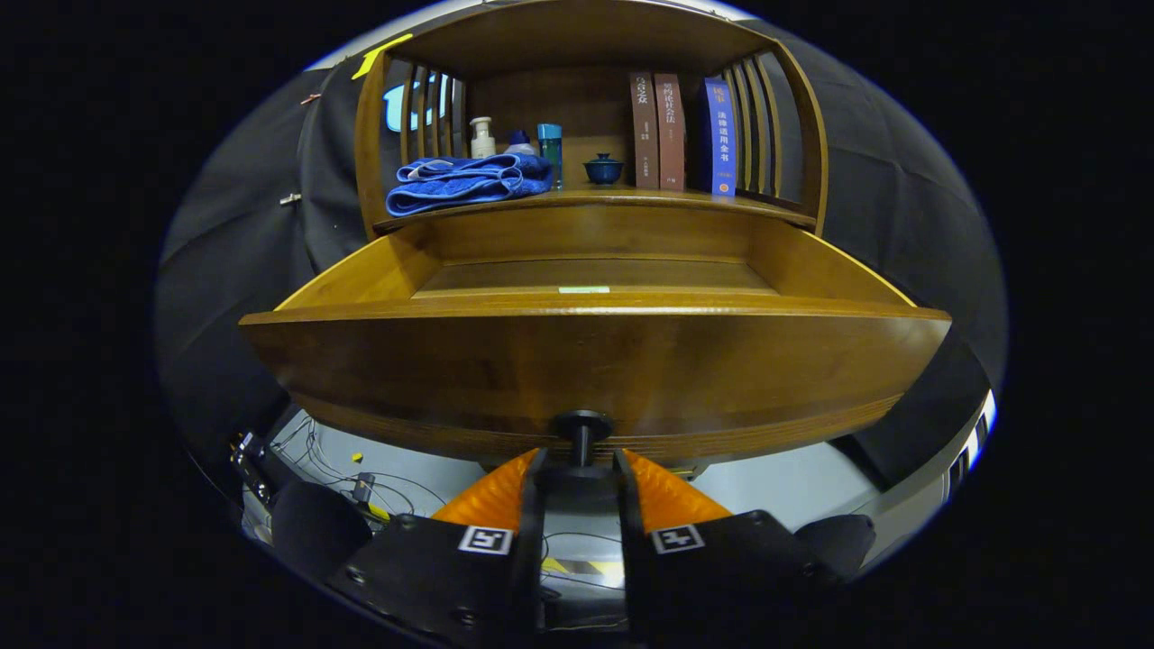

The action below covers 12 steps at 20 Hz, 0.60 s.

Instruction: Pull open the drawer, take out the items inside it, and place them on the countertop above the cabinet.

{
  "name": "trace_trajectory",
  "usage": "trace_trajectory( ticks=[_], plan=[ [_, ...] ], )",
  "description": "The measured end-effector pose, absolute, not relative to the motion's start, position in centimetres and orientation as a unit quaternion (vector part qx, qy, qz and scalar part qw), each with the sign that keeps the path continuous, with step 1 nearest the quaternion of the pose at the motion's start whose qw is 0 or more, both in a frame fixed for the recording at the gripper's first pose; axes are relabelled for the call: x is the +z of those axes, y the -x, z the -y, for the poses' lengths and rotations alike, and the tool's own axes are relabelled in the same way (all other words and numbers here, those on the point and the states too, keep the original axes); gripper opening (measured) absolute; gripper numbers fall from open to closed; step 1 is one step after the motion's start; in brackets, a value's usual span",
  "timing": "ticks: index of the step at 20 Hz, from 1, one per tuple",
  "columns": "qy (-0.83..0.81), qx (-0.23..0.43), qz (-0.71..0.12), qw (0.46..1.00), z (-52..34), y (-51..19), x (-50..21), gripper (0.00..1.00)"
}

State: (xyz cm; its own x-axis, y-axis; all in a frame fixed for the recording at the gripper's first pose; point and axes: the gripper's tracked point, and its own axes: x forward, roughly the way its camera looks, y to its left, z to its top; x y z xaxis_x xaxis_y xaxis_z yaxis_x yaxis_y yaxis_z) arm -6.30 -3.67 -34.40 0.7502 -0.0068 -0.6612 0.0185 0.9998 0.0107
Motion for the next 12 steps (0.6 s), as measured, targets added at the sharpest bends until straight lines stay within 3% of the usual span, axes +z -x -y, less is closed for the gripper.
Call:
trace_trajectory(
  ticks=[6, 12],
  plan=[
    [-0.032, -0.017, -0.351, 0.936, 2.8, 8.7, -29.3, 0.98],
    [-0.061, 0.025, -0.307, 0.949, 1.2, 0.5, -21.0, 1.00]
  ],
)
